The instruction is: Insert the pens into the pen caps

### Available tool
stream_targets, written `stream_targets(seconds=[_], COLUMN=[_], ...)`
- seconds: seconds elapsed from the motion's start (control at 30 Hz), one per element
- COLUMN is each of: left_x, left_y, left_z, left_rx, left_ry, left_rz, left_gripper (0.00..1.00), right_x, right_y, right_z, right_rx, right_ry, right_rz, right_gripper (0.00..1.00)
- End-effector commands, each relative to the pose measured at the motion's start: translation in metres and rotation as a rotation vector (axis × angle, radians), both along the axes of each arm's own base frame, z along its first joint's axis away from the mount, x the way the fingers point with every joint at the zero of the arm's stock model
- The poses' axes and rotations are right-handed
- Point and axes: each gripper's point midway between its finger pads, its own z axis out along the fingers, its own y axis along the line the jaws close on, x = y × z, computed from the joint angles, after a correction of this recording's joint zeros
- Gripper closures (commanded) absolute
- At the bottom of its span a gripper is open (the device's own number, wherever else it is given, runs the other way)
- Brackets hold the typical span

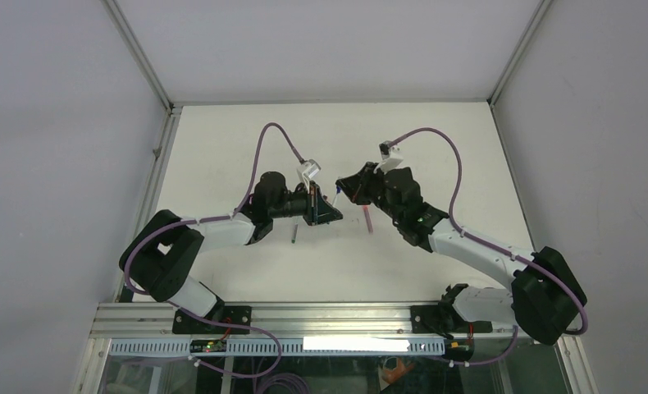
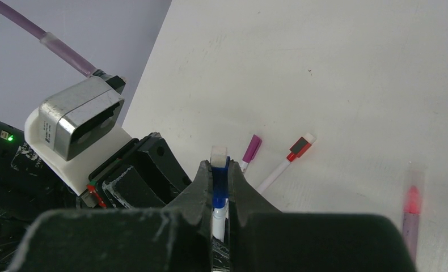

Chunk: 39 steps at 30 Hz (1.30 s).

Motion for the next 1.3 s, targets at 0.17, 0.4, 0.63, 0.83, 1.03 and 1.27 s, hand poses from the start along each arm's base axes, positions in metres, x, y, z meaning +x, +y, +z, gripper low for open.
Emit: stream_targets(seconds=[0.17,0.4,0.63,0.83,1.03,1.27], left_x=[0.004,0.005,0.005,0.007,0.011,0.012], left_y=[-0.001,0.000,0.000,0.000,-0.002,-0.004], left_z=[0.036,0.036,0.033,0.032,0.030,0.035], left_rx=[-0.067,-0.059,-0.054,-0.046,-0.048,-0.061], left_ry=[-0.119,-0.125,-0.118,-0.123,-0.125,-0.131], left_rz=[0.002,0.006,0.006,0.015,0.019,0.014], left_gripper=[1.00,1.00,1.00,1.00,1.00,1.00], right_x=[0.003,0.007,0.007,-0.005,-0.019,-0.021], right_y=[0.001,0.002,0.008,0.006,0.003,0.014], right_z=[-0.005,-0.001,0.006,0.004,0.005,-0.007], right_rx=[-0.032,-0.019,-0.003,-0.014,-0.005,-0.001], right_ry=[-0.019,-0.034,-0.043,-0.014,0.007,0.030], right_rz=[-0.024,-0.038,-0.013,0.013,0.030,0.057], right_gripper=[1.00,1.00,1.00,1.00,1.00,1.00])
